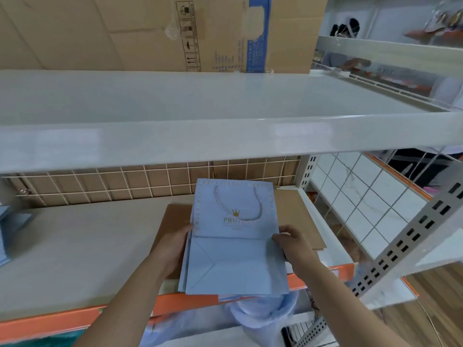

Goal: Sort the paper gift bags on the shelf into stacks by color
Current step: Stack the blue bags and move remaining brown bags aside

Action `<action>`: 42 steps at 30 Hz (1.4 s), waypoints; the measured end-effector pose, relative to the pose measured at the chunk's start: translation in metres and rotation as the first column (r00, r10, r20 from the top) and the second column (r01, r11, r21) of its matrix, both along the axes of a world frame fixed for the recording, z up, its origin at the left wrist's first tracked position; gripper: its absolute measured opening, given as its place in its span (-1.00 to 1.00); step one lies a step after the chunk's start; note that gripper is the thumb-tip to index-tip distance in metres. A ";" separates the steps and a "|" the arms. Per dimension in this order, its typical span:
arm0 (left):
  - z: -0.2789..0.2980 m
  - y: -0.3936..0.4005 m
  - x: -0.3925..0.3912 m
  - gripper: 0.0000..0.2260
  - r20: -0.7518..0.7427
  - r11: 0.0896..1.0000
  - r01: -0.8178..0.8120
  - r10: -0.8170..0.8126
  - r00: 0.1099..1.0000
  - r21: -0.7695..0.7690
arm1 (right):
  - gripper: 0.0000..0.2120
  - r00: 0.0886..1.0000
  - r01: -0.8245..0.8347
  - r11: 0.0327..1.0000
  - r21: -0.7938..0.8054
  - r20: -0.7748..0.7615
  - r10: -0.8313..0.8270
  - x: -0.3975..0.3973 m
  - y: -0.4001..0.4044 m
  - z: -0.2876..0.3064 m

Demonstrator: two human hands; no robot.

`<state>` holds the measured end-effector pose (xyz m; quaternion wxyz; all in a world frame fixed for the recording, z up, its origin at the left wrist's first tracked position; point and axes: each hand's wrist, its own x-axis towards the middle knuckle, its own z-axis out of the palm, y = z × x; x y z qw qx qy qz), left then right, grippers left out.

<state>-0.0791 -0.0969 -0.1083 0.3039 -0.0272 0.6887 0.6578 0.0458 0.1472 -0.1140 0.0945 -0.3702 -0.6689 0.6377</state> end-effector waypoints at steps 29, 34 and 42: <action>0.019 -0.294 0.040 -0.84 -0.525 0.712 -0.701 0.580 0.623 -0.046 | -0.79 0.941 0.127 0.992 0.007 -0.318 -0.119 -0.057 -0.182 0.007; 0.024 -0.398 0.048 -0.86 -0.557 0.665 -0.743 0.589 0.586 -0.078 | -0.80 0.943 0.150 0.988 -0.028 -0.295 -0.152 -0.065 -0.270 0.006; 0.030 -0.561 0.059 -0.86 -0.543 0.542 -0.830 0.662 0.516 -0.128 | -0.77 0.944 0.201 0.980 0.001 -0.269 -0.193 -0.069 -0.410 -0.005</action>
